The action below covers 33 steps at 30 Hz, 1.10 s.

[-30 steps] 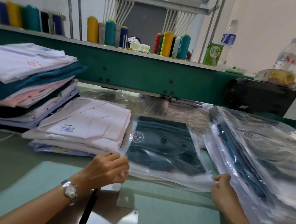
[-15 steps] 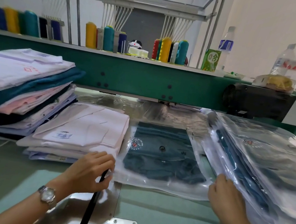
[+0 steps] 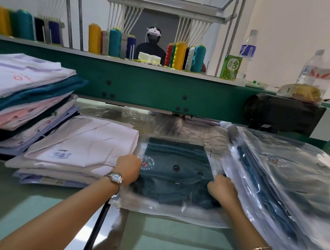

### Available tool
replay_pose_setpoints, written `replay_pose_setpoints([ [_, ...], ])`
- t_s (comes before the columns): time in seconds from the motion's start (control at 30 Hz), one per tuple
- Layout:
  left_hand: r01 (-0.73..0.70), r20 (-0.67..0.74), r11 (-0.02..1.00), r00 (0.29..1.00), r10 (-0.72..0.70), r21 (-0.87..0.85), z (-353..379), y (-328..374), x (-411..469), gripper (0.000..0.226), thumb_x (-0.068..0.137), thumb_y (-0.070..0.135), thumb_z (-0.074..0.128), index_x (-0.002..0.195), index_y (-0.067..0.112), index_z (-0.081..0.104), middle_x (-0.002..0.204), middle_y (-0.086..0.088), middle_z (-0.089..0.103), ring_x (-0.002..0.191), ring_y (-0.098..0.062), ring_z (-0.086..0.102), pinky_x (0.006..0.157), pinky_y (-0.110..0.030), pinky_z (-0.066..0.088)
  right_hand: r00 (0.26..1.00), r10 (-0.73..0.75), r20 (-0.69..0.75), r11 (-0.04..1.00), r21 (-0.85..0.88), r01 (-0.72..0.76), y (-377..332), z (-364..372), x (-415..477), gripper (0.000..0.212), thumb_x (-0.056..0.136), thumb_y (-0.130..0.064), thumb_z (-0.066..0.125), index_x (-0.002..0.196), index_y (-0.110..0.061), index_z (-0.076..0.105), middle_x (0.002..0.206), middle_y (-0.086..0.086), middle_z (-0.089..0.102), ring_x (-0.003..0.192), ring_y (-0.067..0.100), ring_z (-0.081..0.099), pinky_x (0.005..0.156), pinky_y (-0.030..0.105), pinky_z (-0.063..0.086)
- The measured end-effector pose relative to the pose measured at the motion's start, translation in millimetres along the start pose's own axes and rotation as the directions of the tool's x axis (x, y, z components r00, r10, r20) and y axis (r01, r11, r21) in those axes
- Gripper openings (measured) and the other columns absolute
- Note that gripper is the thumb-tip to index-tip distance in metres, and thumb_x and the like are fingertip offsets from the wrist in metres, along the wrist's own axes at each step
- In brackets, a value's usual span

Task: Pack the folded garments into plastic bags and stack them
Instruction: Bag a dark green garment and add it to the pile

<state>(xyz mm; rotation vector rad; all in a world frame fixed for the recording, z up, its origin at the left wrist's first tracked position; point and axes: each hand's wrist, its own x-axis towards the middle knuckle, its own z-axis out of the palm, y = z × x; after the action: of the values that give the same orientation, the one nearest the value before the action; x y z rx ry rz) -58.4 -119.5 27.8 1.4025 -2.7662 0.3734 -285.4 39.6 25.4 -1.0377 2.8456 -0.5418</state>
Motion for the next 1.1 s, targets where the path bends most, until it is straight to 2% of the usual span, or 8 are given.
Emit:
replay_pose_setpoints([
  [0.17, 0.099, 0.02, 0.995, 0.995, -0.099, 0.013, 0, 8, 11, 0.03, 0.097, 0.01, 0.049, 0.125, 0.013, 0.059, 0.126, -0.005, 0.062, 0.114, -0.022, 0.061, 0.088, -0.028, 0.049, 0.996, 0.063, -0.058, 0.997, 0.05, -0.06, 3, 9, 14, 0.038, 0.087, -0.006, 0.047, 0.124, 0.0, 0.05, 0.118, 0.02, 0.058, 0.107, 0.037, 0.055, 0.071, 0.031, 0.039],
  [0.47, 0.245, -0.014, 0.963, 0.969, -0.248, -0.109, 0, 8, 15, 0.025, 0.097, 0.013, 0.053, 0.121, 0.014, 0.06, 0.115, -0.003, 0.066, 0.104, -0.02, 0.064, 0.078, -0.025, 0.049, 0.993, 0.119, 0.017, 0.971, 0.206, -0.119, 8, 17, 34, 0.036, 0.099, -0.026, 0.046, 0.124, -0.001, 0.053, 0.116, 0.018, 0.062, 0.102, 0.034, 0.059, 0.075, 0.032, 0.045],
  [0.6, 0.29, 0.054, 0.895, 0.956, -0.289, -0.338, -3, -1, 20, 0.02, 0.092, 0.014, 0.054, 0.11, 0.011, 0.062, 0.1, -0.004, 0.065, 0.092, -0.021, 0.062, 0.069, -0.026, 0.045, 0.99, 0.138, 0.036, 0.935, 0.324, -0.142, 10, 19, 38, 0.04, 0.097, -0.025, 0.05, 0.129, -0.002, 0.05, 0.118, 0.019, 0.06, 0.105, 0.036, 0.058, 0.078, 0.035, 0.045],
  [0.7, 0.253, 0.063, 0.826, 0.964, -0.256, -0.504, -4, -6, 22, 0.014, 0.089, 0.021, 0.062, 0.092, 0.008, 0.059, 0.078, -0.001, 0.055, 0.077, -0.02, 0.055, 0.054, -0.024, 0.037, 0.988, 0.152, 0.008, 0.916, 0.375, -0.143, 9, 23, 40, 0.031, 0.095, -0.019, 0.051, 0.12, 0.0, 0.053, 0.098, 0.015, 0.059, 0.09, 0.033, 0.06, 0.067, 0.032, 0.044],
  [0.8, 0.233, 0.107, 0.661, 0.968, -0.226, -0.713, 1, -8, 22, 0.024, 0.092, 0.021, 0.06, 0.072, 0.012, 0.05, 0.066, 0.0, 0.048, 0.06, -0.015, 0.047, 0.048, -0.023, 0.033, 0.985, 0.171, -0.024, 0.871, 0.471, -0.14, 6, 23, 41, 0.015, 0.091, -0.011, 0.051, 0.099, 0.0, 0.058, 0.085, 0.013, 0.058, 0.073, 0.028, 0.056, 0.058, 0.029, 0.04],
  [0.87, 0.203, 0.129, 0.494, 0.975, -0.18, -0.845, 4, -8, 22, 0.023, 0.096, 0.018, 0.053, 0.075, 0.013, 0.048, 0.066, -0.001, 0.045, 0.056, -0.012, 0.042, 0.047, -0.021, 0.031, 0.98, 0.188, -0.059, 0.849, 0.512, -0.132, 3, 21, 42, 0.012, 0.089, -0.01, 0.052, 0.085, -0.001, 0.06, 0.086, 0.015, 0.06, 0.076, 0.03, 0.057, 0.062, 0.031, 0.041],
  [0.97, 0.216, 0.184, 0.19, 0.967, -0.175, -0.958, 3, -5, 18, 0.014, 0.101, 0.016, 0.045, 0.089, 0.01, 0.048, 0.082, -0.004, 0.049, 0.068, -0.01, 0.046, 0.045, -0.014, 0.038, 0.969, 0.206, -0.136, 0.828, 0.552, -0.098, -2, 14, 38, 0.015, 0.089, -0.006, 0.055, 0.086, -0.001, 0.069, 0.093, 0.012, 0.066, 0.081, 0.028, 0.056, 0.067, 0.029, 0.041],
  [1.1, 0.17, 0.164, 0.016, 0.964, -0.208, -0.985, -10, -3, 17, 0.014, 0.103, 0.012, 0.044, 0.089, 0.01, 0.048, 0.082, -0.004, 0.051, 0.057, -0.005, 0.055, 0.036, -0.007, 0.036, 0.961, 0.182, -0.208, 0.799, 0.601, -0.021, -12, 2, 34, 0.013, 0.09, -0.005, 0.055, 0.09, 0.0, 0.068, 0.098, 0.013, 0.069, 0.084, 0.025, 0.058, 0.071, 0.03, 0.042],
])
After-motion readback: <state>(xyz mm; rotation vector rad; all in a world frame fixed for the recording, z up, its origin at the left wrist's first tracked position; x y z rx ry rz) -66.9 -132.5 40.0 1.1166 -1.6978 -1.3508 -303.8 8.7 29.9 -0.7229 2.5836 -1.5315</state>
